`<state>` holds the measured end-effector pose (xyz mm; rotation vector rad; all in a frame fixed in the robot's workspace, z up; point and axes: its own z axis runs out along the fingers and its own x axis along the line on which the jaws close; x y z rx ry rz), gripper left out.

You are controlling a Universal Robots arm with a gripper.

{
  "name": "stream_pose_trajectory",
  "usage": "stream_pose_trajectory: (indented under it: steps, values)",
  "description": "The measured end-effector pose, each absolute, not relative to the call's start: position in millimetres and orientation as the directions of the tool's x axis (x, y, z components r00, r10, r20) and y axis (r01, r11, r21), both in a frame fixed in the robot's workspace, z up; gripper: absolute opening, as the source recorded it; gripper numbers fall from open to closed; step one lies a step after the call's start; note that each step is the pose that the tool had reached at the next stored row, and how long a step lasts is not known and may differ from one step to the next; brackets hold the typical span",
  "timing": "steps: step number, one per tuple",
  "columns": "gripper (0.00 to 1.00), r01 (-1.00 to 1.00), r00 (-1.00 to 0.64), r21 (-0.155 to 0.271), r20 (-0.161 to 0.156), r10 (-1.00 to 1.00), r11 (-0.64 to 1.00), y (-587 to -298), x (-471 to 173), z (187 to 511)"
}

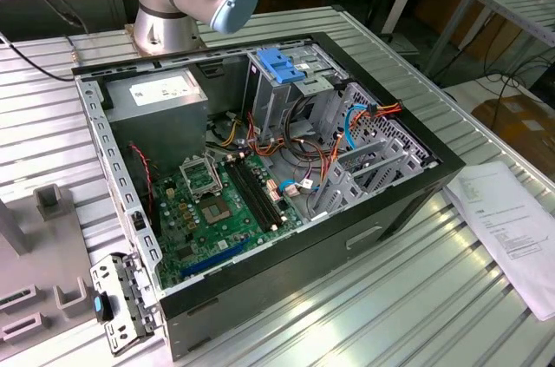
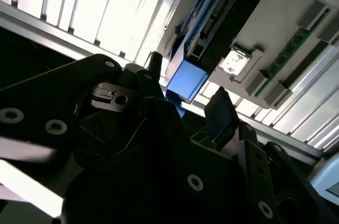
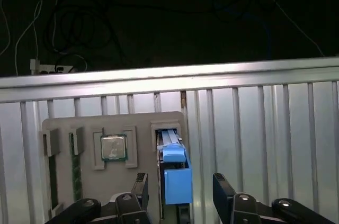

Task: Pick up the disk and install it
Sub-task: 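Pick up the disk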

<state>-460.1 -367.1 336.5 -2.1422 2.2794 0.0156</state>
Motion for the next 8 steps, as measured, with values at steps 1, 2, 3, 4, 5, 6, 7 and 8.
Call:
stream_pose_trajectory:
  steps: [1,2,3,4,5,6,7,8]
  values:
    - [0.6,-0.998,-0.057,-0.003,-0.017,-0.998,0.057,-367.2,-460.3,334.5]
    - [0.6,-0.999,-0.053,-0.003,-0.017,-0.998,0.053,-367.4,-460.6,332.6]
    - [0.6,-0.999,-0.049,-0.002,-0.017,-0.999,0.049,-367.5,-461.0,330.7]
    - [0.6,-0.999,-0.042,-0.003,-0.017,-0.999,0.042,-367.6,-461.8,327.6]
    - [0.6,-0.999,-0.038,-0.003,-0.017,-0.999,0.038,-367.8,-462.4,324.8]
    - [0.6,-0.999,-0.038,-0.003,-0.017,-0.999,0.038,-367.9,-462.6,320.7]
    - [0.6,-0.999,-0.038,-0.003,-0.017,-0.999,0.038,-368.2,-462.7,314.1]
    - [0.6,-0.999,-0.038,-0.002,-0.017,-0.999,0.038,-368.7,-462.6,310.7]
